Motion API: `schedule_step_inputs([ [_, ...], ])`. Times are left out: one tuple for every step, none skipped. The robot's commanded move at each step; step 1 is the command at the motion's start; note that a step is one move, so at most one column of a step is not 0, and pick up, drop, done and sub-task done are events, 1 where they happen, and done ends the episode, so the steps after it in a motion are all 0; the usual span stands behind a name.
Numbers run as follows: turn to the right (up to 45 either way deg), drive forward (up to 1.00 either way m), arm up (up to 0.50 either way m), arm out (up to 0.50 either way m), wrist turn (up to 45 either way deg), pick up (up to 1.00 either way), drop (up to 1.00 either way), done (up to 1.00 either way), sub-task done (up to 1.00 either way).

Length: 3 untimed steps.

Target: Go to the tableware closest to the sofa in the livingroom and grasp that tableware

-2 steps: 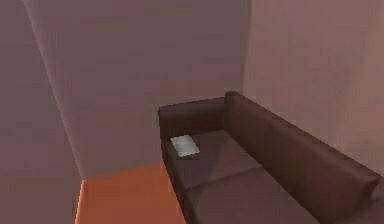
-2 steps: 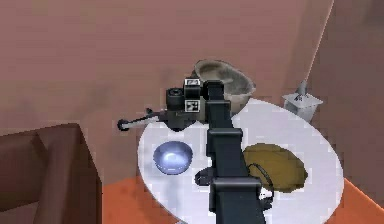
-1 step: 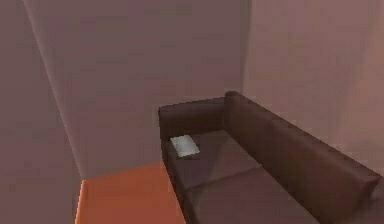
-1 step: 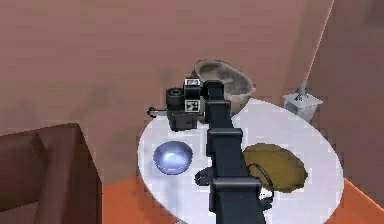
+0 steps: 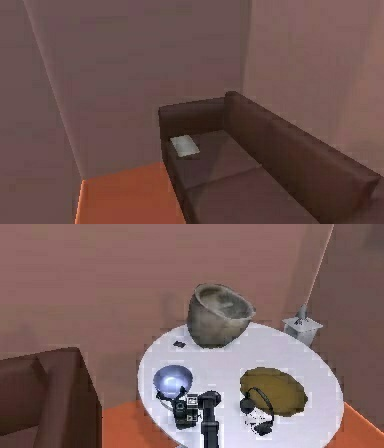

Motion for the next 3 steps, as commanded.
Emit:
schedule_step_inputs([
  [0.0,0.0,0.0,0.0,0.0,1.0,0.0,0.0,0.0],
  [0.0,0.0,0.1,0.0,0.0,0.0,0.0,0.0,0.0],
  [0.0,0.0,0.0,0.0,0.0,0.0,0.0,1.0,0.0],
])
